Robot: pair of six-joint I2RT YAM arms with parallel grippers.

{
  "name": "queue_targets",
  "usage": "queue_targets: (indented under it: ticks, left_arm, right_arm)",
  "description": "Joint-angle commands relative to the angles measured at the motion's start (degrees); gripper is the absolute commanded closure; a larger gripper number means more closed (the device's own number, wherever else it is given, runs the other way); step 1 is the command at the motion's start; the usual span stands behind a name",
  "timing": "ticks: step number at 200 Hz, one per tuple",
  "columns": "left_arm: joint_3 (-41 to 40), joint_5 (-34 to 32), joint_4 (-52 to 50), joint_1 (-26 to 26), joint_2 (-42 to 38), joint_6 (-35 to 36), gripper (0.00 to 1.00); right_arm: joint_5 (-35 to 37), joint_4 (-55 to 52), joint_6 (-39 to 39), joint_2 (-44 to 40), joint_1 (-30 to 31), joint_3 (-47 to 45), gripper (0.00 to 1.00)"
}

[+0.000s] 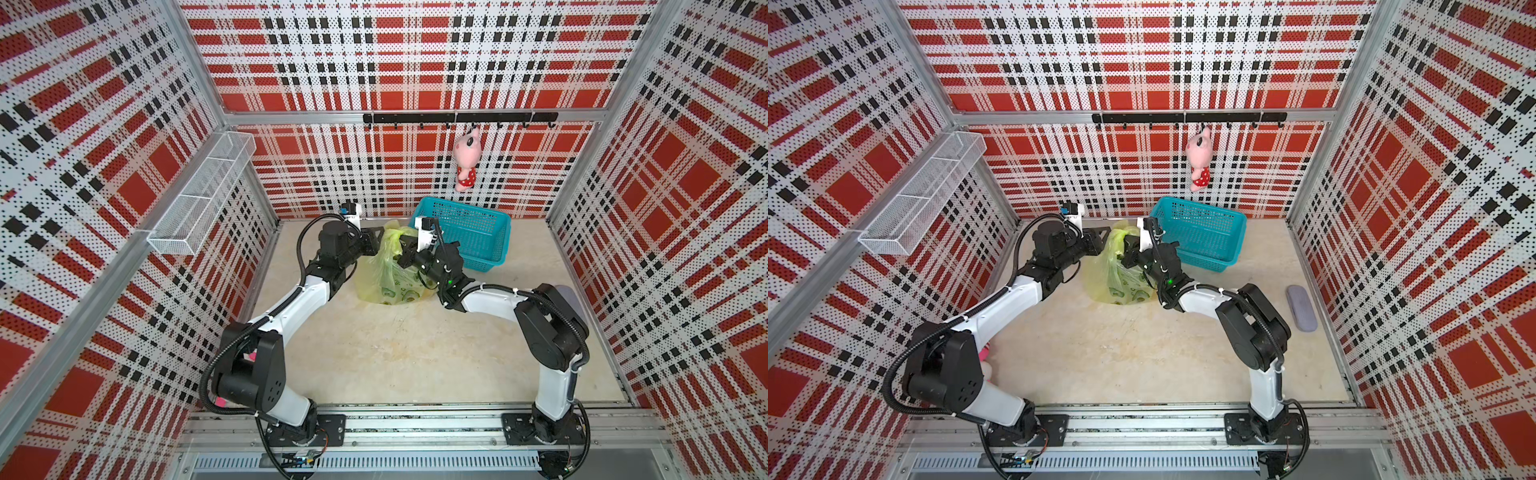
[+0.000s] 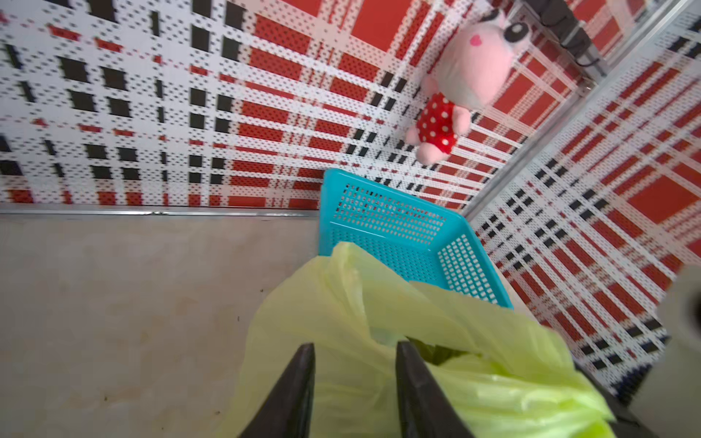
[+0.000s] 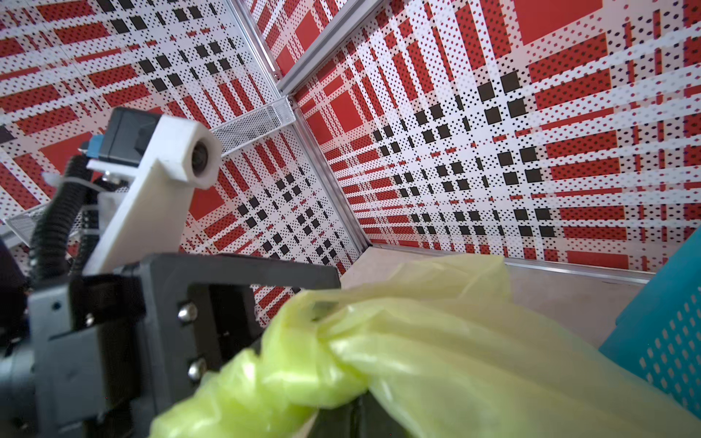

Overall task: Place the pineapple into a plastic bag & tie a knot
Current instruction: Cross the plastic bag at the center of the board.

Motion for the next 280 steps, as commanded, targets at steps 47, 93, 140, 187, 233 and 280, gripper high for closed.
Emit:
queue_targets:
  ticks: [47,93,140,187,233,280]
  left_arm:
    - [-11.61,12.59,11.53,-2.75,-4.51,-0.46,0.70]
    - [-14.05,12.79,16.47,-5.35,-3.47,-1.04,0.71]
    - [-17.84,14.03,24.55,-7.32,-3.20,-4.40,0.76]
    - [-21.88,18.47,34.95,-4.21,-5.94,-12.80,0.72]
    - [-24.54,19.66,38.49,1.80,-12.01,-17.08,0.57]
    - [-25.52,18.47,38.34,6.83,-15.60,-17.11,0.45]
  right_arm:
    - [-8.02,4.94,6.56,1.82,-2.27,2.56,1.00]
    - [-16.50,7.62,10.98,1.99,-2.96,3.22,1.00]
    - [-20.98,10.65,16.33,1.67,-3.59,2.51,1.00]
    - [-24.58,15.68,24.13,2.24,-4.39,1.75,1.00]
    - [-25.38,16.55,25.61,3.09,-4.35,2.06,1.00]
    - [-25.76,15.72,25.62,3.86,-4.29,4.01,1.00]
